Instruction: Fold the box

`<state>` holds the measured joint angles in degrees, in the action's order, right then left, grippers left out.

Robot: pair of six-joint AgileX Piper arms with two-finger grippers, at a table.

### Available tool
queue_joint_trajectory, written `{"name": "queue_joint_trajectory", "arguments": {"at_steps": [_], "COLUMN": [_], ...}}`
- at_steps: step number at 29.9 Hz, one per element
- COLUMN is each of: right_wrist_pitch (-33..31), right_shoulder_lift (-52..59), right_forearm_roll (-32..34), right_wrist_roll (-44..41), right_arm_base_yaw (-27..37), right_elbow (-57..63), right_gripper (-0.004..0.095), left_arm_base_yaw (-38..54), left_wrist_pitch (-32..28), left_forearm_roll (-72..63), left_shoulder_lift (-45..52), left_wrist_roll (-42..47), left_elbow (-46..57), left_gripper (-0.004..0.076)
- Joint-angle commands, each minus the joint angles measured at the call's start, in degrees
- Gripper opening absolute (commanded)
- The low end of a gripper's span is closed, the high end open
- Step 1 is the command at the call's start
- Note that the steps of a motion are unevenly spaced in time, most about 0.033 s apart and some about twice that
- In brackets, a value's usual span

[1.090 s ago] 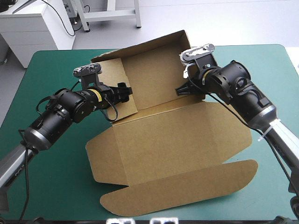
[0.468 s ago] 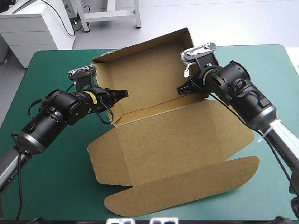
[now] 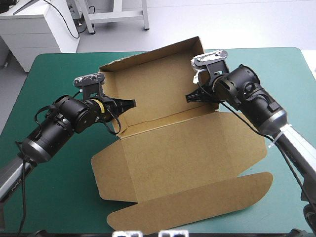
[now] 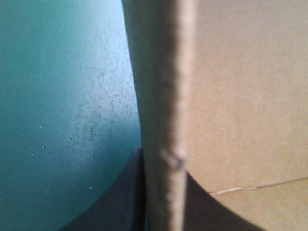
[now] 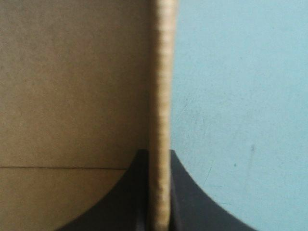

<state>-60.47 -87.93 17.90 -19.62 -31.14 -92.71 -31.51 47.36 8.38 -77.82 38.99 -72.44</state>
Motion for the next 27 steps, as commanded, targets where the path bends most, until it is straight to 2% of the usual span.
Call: {"name": "queue_joint_trajectory", "arguments": {"at_steps": [1,4,10,14,19,27], "right_wrist_pitch": [1.8,-0.1,-3.5,-4.9,-4.3,-4.6], "right_shoulder_lift": [1.4,1.1,-2.9,-6.8,-12.0,-17.9], "right_forearm_roll": [0.6,-2.4,-10.7,-11.3,-11.2,-13.8], "right_wrist_roll": [-1.9,0.6,6.9,7.5,8.1,8.5], "right_arm_base_yaw": [3.2,6.4,11.6,12.2,12.2,12.2], "right_elbow": [-1.7,-1.7,-1.7,-1.7,-1.7,-1.7], "right_gripper": [-0.0004,-0.0005,-0.0005,-0.0005,-0.0005,-0.0018], "left_arm_base_yaw": [-1.1,-1.1,-1.1,-1.1,-1.1,-1.1], "left_wrist_pitch": [0.4,5.2,9.4,14.8,18.6,19.3], "left_forearm_roll": [-1.3,-1.2,-1.3,-1.2,-1.7,-1.1], "left_shoulder_lift": [0.2,-3.8,-13.9,-20.8,-27.1,-30.2], "left_wrist_roll": [-3.7,-6.2,-9.7,-12.2,-14.1,-14.1], "left_elbow": [-4.6,-9.1,-16.9,-20.5,-21.1,-21.1], "left_gripper": [-0.0008,-0.0008,-0.0008,-0.0008,-0.0008,-0.0008]}}
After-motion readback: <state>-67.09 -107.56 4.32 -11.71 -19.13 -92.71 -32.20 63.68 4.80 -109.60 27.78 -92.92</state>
